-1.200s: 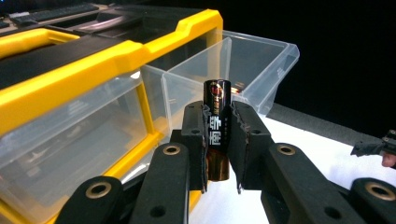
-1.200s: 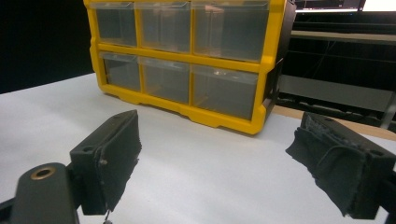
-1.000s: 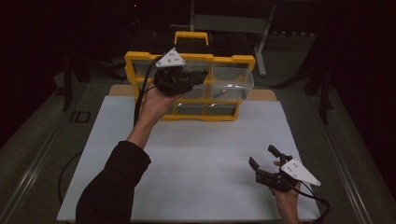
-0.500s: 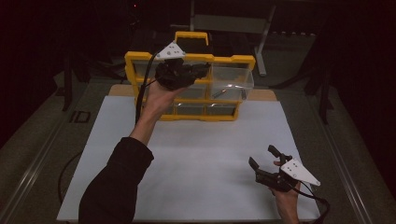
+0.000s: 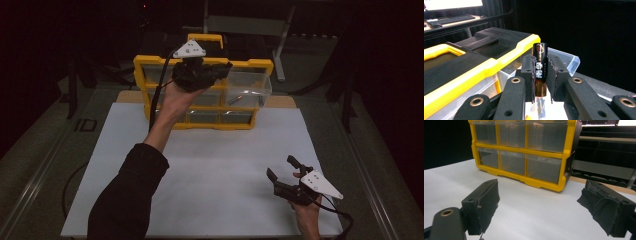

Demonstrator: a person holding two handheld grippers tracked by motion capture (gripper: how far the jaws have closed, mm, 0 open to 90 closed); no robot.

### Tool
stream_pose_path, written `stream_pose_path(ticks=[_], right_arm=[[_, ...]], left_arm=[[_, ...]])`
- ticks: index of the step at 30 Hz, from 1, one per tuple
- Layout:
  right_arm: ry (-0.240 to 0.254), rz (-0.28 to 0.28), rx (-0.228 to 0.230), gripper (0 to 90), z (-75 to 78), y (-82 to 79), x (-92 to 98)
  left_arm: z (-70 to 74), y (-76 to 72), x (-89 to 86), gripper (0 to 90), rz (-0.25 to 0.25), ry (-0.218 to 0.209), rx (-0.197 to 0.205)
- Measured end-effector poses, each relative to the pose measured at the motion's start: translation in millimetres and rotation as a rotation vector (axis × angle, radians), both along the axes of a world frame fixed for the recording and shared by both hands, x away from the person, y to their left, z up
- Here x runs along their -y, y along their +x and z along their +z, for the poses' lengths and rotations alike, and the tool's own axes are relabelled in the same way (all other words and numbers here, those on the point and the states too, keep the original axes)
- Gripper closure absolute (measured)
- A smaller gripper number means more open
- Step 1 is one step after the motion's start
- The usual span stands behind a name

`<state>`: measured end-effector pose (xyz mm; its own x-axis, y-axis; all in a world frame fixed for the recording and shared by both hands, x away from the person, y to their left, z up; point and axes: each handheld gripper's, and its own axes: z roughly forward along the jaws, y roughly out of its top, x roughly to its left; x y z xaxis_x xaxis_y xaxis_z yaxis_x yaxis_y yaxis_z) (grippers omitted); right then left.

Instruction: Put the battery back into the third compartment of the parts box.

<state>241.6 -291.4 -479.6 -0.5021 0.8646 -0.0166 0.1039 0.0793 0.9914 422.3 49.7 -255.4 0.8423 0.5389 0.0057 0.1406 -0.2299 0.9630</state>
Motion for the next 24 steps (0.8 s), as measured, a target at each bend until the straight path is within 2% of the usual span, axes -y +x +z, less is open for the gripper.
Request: stream_pose_path(ticks=[24], right_arm=[[0.001, 0.0, 0.007, 13.7, 0.5, -0.1, 1.0]], left_arm=[[9.5, 0.3, 23.9, 77.6, 0.001, 0.019, 0.018]])
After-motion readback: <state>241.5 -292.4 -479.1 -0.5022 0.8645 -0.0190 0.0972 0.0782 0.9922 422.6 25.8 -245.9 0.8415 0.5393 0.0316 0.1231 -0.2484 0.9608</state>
